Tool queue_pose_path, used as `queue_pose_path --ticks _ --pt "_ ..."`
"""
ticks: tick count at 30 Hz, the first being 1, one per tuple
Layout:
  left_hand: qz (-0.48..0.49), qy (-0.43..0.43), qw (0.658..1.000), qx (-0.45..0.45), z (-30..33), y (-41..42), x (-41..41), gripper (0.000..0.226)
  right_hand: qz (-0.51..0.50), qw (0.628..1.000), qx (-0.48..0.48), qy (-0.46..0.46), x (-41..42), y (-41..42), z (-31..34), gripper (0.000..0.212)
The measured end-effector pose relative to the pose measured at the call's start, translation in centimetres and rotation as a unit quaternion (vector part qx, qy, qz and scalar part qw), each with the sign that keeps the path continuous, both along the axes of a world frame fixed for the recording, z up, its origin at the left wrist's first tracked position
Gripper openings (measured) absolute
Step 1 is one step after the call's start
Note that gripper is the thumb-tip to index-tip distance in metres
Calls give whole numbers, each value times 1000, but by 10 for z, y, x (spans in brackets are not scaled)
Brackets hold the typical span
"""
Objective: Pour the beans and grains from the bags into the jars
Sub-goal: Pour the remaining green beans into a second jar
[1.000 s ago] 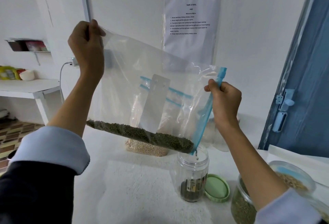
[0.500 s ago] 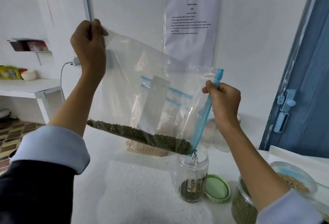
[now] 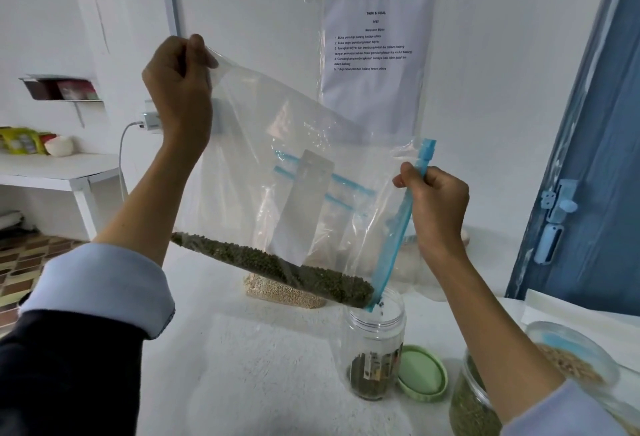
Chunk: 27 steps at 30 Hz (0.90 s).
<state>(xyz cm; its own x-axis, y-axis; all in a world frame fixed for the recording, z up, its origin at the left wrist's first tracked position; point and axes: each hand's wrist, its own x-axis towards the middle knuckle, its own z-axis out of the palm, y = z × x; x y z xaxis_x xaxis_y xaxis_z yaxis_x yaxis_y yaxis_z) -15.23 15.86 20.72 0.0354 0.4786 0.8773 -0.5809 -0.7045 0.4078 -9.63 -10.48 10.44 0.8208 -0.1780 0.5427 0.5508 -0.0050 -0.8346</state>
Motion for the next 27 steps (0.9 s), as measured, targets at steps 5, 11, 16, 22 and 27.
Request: queue_pose_path --ticks 5,11,16,22,27 --pt "4 -4 1000 3 0 -1 1 34 -5 999 33 -3 -1 -2 -1 19" --pt "-4 -7 1000 6 2 -4 2 33 -2 1000 22 3 2 -5 -3 21" --pt "-9 -3 1000 0 3 -7 1 34 -7 1000 21 1 3 -7 -2 20" --pt "-7 -3 1000 2 3 -9 0 33 -5 1000 23 -2 3 -5 -4 19" --pt "-9 -6 1000 -1 3 -11 1 34 6 1000 2 -8 3 -2 -4 19"
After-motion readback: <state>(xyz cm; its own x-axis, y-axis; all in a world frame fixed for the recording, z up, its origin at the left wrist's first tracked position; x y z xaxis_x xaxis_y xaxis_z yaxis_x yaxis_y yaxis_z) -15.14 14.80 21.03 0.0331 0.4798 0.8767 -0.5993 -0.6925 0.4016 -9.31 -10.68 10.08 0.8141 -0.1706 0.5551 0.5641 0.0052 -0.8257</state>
